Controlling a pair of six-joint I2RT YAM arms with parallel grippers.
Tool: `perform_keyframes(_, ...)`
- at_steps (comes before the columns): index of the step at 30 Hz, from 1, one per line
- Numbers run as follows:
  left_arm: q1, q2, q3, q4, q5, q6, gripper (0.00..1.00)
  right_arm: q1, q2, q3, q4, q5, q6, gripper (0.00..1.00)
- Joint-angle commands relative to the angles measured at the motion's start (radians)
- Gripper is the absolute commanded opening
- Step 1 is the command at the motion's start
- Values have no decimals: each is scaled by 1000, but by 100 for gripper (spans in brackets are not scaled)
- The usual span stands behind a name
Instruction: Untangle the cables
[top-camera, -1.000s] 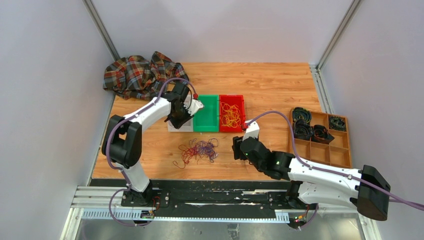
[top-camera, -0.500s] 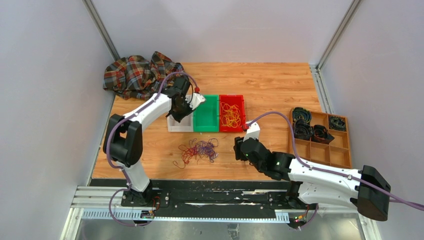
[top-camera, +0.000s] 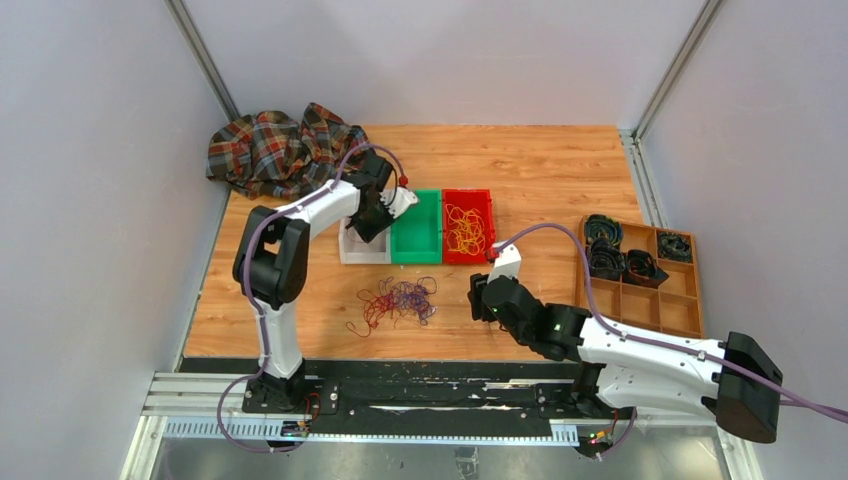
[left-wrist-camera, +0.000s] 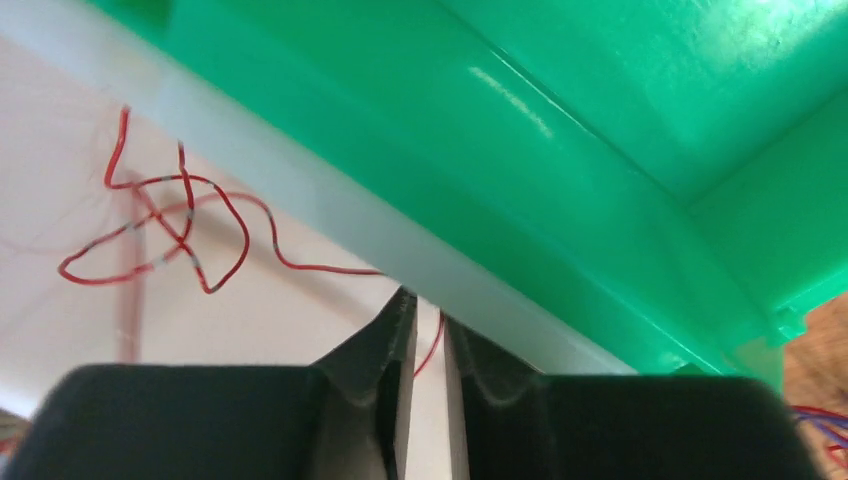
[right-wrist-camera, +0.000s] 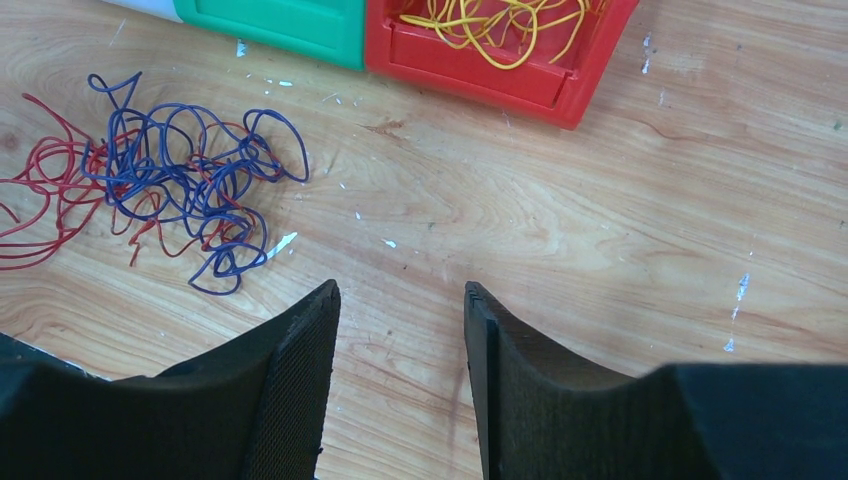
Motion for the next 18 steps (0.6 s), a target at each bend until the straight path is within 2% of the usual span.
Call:
perform_keyframes(1,-7,-62,10,18,14,-1,29,13,-29,0,-18,29,12,50)
perform_keyframes(4,-6,-131,4,2,38,12,49,12,-25,2,-8,28,9,51)
perform_keyframes(7,-7,-178,18,-30,53,24,59,13,-13,9,-1,22,8,52)
perform_keyframes(9,-6,-203,29,-52,57,32,60,14,-11,13,0,19,8,54)
perform_keyframes(11,-7,-222,43,-77,55,35,67,14,-13,14,-1,18,8,55)
perform_keyframes(14,-7,-264,56,-121,72,37,68,14,-28,14,-13,23,6,58)
perform_keyframes(15,-6,-283,55,-140,90,39,75,14,-32,14,-16,25,4,58)
perform_keyframes(18,-6,-342,25,-204,193,37,78,14,-39,13,-21,29,-1,61)
